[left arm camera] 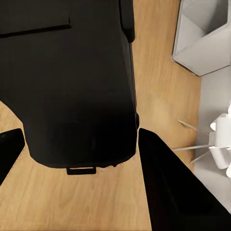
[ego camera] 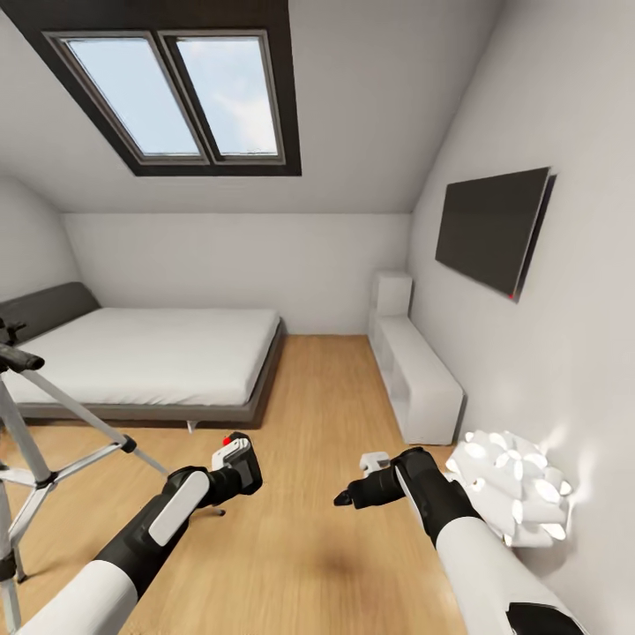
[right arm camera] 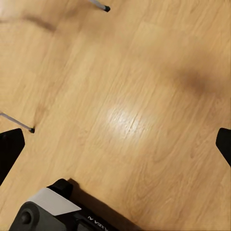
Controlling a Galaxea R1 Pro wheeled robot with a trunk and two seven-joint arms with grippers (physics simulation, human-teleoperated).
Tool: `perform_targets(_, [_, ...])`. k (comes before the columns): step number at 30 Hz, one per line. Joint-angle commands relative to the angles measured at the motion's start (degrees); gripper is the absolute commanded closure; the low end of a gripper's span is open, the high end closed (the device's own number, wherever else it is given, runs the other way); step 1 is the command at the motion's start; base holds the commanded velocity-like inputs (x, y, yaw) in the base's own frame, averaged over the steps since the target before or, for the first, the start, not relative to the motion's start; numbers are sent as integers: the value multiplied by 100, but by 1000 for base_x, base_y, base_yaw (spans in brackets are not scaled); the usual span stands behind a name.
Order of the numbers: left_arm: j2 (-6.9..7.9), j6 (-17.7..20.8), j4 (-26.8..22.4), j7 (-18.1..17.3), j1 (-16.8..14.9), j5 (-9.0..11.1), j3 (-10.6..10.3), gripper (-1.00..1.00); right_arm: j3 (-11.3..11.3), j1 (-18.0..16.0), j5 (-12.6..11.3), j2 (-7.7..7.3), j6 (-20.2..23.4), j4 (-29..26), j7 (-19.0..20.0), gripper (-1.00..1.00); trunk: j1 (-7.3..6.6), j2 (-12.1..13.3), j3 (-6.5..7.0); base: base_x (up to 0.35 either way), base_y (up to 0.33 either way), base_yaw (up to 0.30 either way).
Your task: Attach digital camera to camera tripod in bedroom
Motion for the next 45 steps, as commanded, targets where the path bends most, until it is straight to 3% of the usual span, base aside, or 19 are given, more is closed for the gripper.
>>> perform_targets(1, [6,5,-9,43,-6,36,-23,100,-44,-3,68,10,22,-9,49,-100,-22,37,13,0,0,298])
perform_targets(45, [3,2,0,43,-6,45,-25,100,-28,-3,91,44,20,-11,47,-100,-989,1801,930,0,0,300])
